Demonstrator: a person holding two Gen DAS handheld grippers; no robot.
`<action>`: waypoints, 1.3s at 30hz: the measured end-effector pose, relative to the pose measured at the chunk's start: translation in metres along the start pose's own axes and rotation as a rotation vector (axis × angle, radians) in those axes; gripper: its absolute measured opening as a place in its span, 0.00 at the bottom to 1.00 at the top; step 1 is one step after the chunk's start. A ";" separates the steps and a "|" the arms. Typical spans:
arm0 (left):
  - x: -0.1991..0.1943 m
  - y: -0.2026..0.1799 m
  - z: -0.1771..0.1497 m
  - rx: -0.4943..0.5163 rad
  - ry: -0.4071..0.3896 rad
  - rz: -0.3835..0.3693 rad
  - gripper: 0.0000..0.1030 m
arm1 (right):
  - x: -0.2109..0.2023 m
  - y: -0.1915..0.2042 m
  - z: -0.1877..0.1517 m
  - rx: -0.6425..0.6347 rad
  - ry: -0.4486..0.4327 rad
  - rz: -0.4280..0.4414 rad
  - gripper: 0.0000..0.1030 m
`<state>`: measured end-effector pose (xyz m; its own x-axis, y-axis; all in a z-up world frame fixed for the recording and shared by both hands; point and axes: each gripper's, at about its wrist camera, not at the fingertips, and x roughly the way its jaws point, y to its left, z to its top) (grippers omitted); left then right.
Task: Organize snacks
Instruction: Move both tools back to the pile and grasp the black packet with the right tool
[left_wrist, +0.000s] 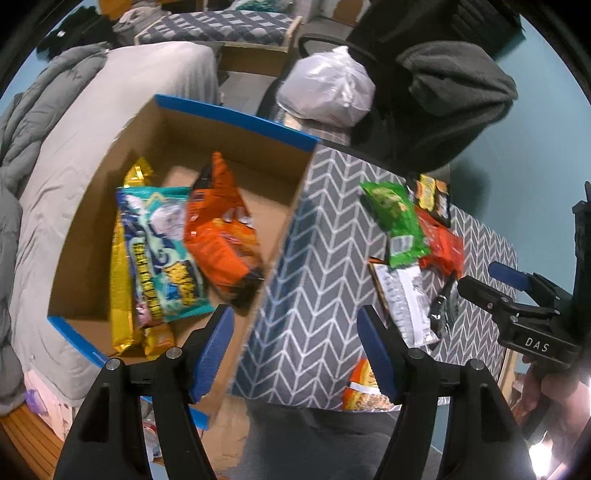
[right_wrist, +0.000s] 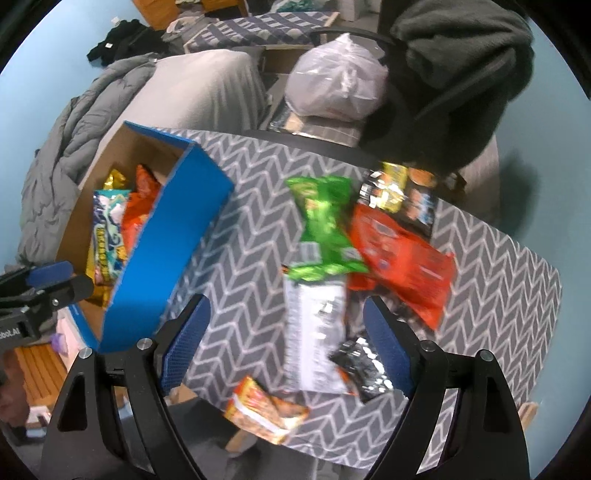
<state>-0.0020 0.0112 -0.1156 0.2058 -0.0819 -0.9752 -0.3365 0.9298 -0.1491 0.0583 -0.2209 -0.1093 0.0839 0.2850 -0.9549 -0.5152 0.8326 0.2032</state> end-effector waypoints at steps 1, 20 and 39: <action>0.002 -0.006 0.000 0.010 0.006 0.000 0.70 | 0.000 -0.007 -0.003 0.003 0.001 -0.002 0.83; 0.058 -0.082 -0.015 0.085 0.111 0.023 0.78 | 0.035 -0.081 -0.053 -0.086 0.078 0.020 0.83; 0.109 -0.112 -0.020 0.111 0.206 0.069 0.78 | 0.104 -0.097 -0.072 -0.127 0.211 -0.002 0.83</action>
<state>0.0398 -0.1090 -0.2079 -0.0098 -0.0782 -0.9969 -0.2382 0.9684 -0.0736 0.0557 -0.3060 -0.2436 -0.0886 0.1669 -0.9820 -0.6191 0.7630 0.1855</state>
